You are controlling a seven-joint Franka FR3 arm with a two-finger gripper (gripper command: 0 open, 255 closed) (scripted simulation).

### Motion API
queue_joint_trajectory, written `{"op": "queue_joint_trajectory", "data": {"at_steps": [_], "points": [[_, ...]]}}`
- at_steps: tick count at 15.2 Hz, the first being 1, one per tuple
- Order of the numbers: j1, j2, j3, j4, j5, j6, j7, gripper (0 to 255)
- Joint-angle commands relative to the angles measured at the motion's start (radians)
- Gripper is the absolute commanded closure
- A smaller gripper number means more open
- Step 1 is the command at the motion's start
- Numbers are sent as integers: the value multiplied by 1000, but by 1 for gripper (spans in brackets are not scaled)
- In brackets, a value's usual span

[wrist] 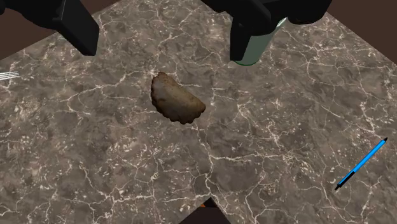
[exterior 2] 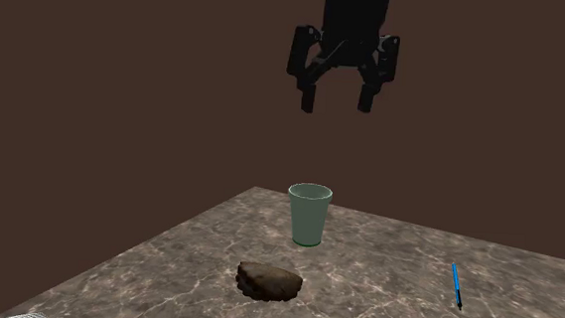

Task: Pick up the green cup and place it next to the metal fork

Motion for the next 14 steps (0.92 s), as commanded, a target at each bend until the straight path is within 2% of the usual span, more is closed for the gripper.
{"op": "queue_joint_trajectory", "data": {"at_steps": [1,7,14], "points": [[0,0,0,0,0,0,0,0],[-33,212,30,39,-24,130,63,0],[-72,477,57,143,-71,240,145,0]]}}
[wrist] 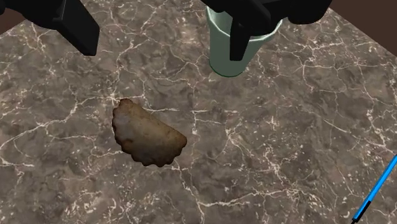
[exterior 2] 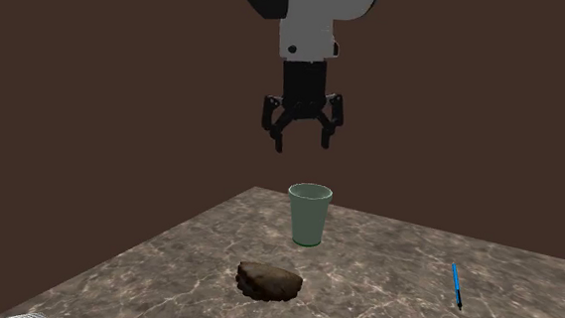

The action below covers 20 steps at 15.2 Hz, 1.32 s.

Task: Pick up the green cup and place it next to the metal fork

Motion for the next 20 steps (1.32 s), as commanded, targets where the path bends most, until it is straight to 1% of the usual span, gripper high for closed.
{"op": "queue_joint_trajectory", "data": {"at_steps": [1,5,9,14,18,19,20], "points": [[-9,77,9,39,-16,22,28,0],[-26,234,15,130,-52,56,79,0],[-36,394,14,240,-91,72,127,0],[-39,597,1,407,-134,66,178,0],[-38,764,-17,569,-158,40,208,0],[-37,793,-21,598,-162,34,211,0],[-38,796,-22,589,-162,46,212,0]]}}
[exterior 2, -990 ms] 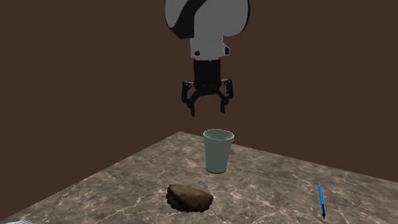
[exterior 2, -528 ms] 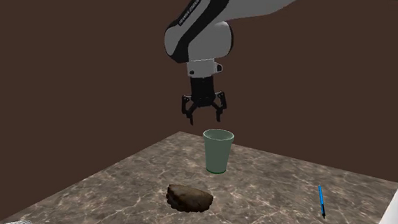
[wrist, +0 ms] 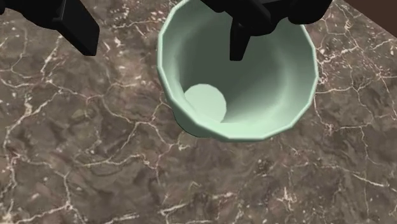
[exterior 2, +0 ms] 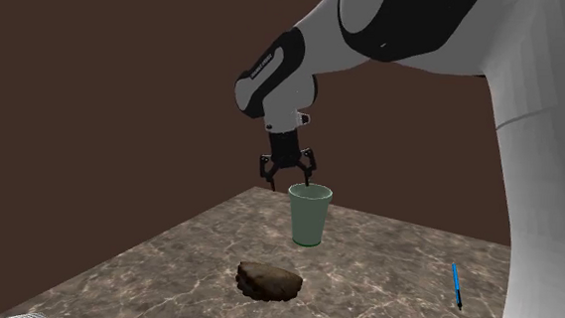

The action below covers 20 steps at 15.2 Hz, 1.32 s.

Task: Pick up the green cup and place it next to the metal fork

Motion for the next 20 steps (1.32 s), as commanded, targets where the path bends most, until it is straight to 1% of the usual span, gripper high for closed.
{"op": "queue_joint_trajectory", "data": {"at_steps": [1,7,14,15,20], "points": [[-3,22,-4,2,-4,17,3,0],[-9,41,-9,-44,-10,83,8,0],[-9,41,-9,-44,-10,83,8,0],[-9,41,-9,-44,-10,83,8,255],[-9,41,-9,-44,-10,83,8,255]]}}
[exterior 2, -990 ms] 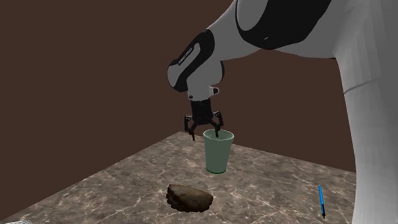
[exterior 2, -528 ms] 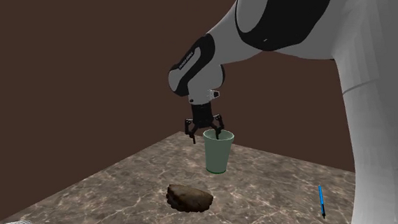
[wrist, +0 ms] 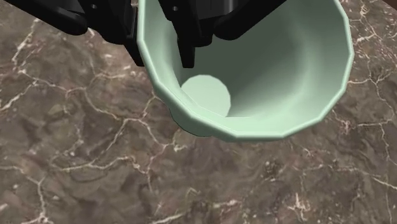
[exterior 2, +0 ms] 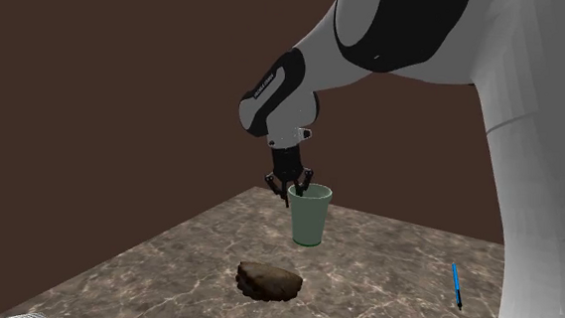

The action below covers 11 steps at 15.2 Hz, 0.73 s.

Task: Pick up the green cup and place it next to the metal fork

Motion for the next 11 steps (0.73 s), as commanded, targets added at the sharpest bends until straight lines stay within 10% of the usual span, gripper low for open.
{"op": "queue_joint_trajectory", "data": {"at_steps": [1,11], "points": [[0,0,0,0,0,0,0,255],[0,-29,2,51,8,-79,-16,255]]}}
